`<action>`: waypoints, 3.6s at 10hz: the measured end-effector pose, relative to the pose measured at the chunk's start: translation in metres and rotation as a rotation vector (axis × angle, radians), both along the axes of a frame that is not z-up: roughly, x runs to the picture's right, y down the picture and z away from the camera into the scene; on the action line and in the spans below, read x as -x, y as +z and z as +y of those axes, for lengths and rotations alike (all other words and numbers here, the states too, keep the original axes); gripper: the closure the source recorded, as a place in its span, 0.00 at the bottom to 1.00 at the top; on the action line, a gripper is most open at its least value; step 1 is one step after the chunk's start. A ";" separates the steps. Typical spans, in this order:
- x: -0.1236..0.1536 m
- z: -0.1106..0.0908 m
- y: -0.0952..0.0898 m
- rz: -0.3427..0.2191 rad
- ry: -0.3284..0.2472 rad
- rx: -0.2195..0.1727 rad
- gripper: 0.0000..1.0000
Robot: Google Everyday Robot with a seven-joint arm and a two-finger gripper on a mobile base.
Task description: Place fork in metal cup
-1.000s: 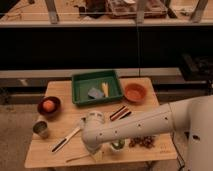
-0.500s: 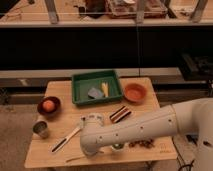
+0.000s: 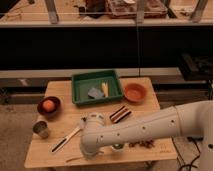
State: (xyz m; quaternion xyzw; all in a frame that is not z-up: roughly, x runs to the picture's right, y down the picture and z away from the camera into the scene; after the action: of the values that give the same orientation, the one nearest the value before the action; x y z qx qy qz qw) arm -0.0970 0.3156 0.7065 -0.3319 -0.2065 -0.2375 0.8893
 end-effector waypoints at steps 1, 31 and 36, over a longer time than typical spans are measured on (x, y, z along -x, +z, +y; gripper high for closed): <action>0.002 -0.002 0.005 -0.005 -0.018 0.038 0.47; 0.010 -0.100 -0.020 -0.040 -0.162 -0.157 1.00; 0.077 -0.195 -0.061 -0.005 -0.288 -0.221 1.00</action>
State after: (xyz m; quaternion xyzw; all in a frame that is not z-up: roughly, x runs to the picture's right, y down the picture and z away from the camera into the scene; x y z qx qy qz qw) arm -0.1738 0.1202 0.6456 -0.2578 -0.1316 -0.3843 0.8767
